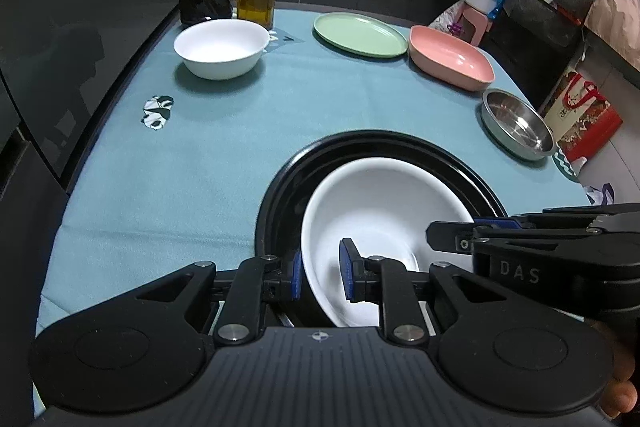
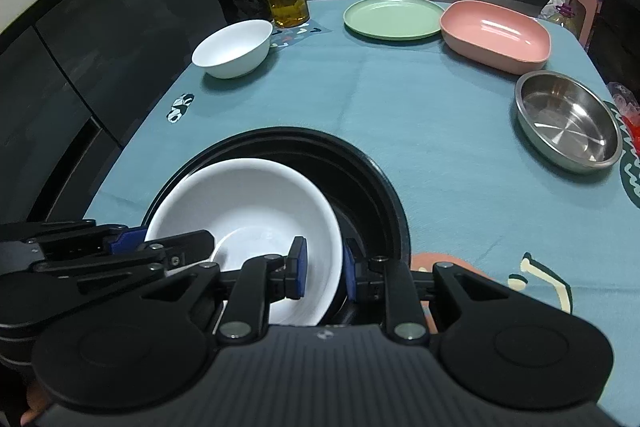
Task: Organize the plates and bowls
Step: 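Lift the large white bowl and lower it into the black bowl, then open the left gripper and withdraw from the white bowl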
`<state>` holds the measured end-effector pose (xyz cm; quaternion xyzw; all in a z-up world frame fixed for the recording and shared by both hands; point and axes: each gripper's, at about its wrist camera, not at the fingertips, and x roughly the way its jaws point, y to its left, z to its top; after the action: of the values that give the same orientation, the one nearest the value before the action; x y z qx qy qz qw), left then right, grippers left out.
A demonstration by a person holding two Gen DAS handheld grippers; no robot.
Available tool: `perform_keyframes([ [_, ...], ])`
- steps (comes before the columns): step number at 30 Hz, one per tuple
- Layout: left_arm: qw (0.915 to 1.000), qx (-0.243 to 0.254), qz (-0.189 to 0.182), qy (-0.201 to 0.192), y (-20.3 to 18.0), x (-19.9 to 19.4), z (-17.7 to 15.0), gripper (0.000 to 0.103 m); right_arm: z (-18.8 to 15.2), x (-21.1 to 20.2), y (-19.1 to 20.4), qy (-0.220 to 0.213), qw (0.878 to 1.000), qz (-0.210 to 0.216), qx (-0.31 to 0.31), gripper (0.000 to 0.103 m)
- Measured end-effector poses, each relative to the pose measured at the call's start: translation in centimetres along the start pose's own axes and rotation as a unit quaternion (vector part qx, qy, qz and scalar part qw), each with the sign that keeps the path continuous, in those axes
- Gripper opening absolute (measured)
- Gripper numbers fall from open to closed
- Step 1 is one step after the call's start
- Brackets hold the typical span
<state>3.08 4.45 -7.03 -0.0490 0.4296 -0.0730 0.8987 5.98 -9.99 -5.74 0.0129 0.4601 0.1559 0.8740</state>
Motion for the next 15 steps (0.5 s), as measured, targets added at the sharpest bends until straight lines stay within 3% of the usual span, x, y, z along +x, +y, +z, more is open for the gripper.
perform_keyframes([
  [15,0.9995,-0.005,0.005,-0.031,0.7,-2.1,0.4,0.018,0.3,-1.8,-0.1,-0.026,1.0,-0.005,0.007,0.021],
])
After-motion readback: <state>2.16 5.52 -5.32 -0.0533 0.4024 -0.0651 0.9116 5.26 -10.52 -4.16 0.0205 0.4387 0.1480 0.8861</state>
